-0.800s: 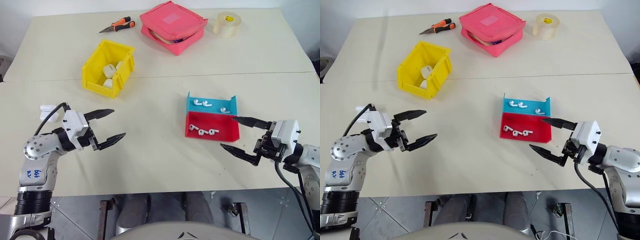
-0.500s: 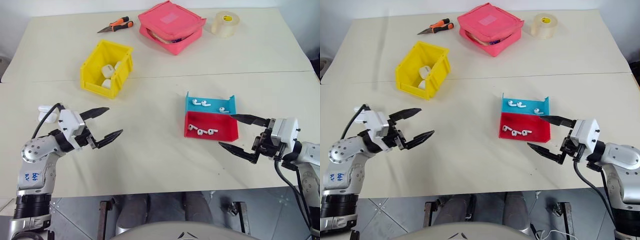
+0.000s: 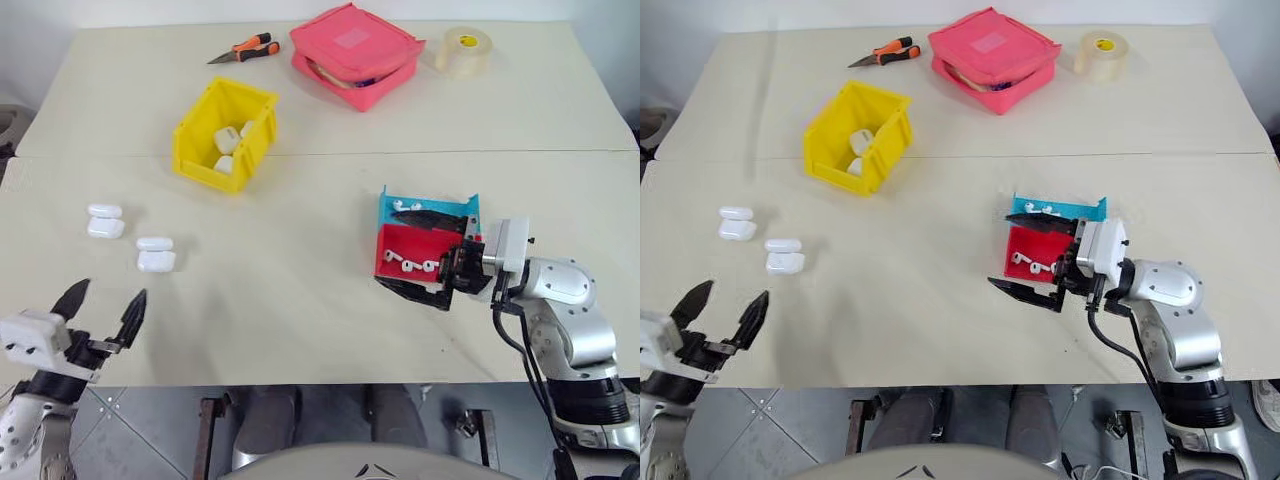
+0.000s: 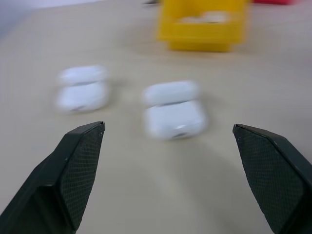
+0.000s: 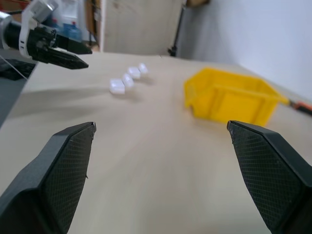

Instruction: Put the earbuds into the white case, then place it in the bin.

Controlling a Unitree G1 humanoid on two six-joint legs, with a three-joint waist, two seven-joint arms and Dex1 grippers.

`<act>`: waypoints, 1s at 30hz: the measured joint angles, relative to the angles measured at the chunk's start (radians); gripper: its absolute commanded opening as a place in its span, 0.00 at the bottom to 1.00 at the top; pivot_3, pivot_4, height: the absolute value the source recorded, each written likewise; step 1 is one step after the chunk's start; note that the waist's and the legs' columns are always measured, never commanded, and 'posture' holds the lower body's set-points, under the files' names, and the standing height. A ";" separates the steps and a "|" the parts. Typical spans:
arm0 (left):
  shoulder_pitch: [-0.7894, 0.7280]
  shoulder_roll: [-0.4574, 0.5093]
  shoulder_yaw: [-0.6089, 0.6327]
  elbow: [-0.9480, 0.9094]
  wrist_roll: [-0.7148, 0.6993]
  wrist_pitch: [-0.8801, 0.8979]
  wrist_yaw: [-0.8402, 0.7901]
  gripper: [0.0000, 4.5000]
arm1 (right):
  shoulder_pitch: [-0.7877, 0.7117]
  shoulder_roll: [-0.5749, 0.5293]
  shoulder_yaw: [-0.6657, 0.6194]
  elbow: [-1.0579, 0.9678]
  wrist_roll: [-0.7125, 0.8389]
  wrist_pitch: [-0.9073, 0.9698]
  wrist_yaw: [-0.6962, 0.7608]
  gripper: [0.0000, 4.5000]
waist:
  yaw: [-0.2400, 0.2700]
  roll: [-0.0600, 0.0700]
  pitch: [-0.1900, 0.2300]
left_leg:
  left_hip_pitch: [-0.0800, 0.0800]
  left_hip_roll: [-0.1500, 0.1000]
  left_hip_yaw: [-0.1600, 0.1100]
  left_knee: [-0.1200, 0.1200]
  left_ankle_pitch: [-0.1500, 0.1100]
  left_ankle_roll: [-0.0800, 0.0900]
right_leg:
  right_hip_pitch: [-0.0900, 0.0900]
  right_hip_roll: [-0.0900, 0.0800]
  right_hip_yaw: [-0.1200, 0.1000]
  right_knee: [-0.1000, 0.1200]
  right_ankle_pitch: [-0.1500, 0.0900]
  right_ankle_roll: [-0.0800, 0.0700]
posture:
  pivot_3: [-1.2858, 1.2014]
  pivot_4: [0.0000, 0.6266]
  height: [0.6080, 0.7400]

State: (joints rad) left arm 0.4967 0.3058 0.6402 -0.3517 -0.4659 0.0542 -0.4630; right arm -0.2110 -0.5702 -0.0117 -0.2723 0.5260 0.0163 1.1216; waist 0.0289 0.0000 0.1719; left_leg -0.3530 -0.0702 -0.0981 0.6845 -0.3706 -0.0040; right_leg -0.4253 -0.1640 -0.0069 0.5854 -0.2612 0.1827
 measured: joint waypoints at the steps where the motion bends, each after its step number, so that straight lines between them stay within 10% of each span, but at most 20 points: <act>1: 0.009 -0.007 0.001 -0.004 -0.002 0.010 0.014 0.99 | -0.002 0.000 0.006 0.000 0.000 -0.002 0.004 1.00 | 0.000 -0.001 0.000 | 0.000 0.000 0.000 0.000 0.000 0.000 | 0.000 0.000 0.000 0.000 0.000 0.000 | 0.52 0.24 1.00; 13: -0.016 0.153 -0.027 -0.273 -0.170 0.490 0.201 0.99 | -0.007 -0.103 -0.017 0.058 0.036 0.074 0.095 1.00 | -0.004 -0.002 0.000 | 0.000 0.000 -0.001 0.000 0.000 0.000 | -0.001 0.000 0.000 0.004 -0.001 -0.001 | 0.52 0.24 1.00; 30: -0.696 0.262 -0.007 -0.216 -0.317 1.469 0.624 0.99 | 0.043 -0.123 -0.041 0.028 0.048 0.119 0.079 1.00 | -0.009 -0.002 0.000 | 0.000 0.000 -0.001 0.000 0.000 -0.001 | -0.002 0.001 0.000 0.006 -0.001 -0.001 | 0.52 0.24 1.00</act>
State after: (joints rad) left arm -0.1993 0.5674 0.6336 -0.5675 -0.7830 1.5233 0.1605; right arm -0.1682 -0.6934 -0.0529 -0.2448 0.5737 0.1353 1.2008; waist 0.0196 -0.0019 0.1715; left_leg -0.3530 -0.0704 -0.0993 0.6841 -0.3703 -0.0054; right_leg -0.4275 -0.1630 -0.0066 0.5918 -0.2617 0.1815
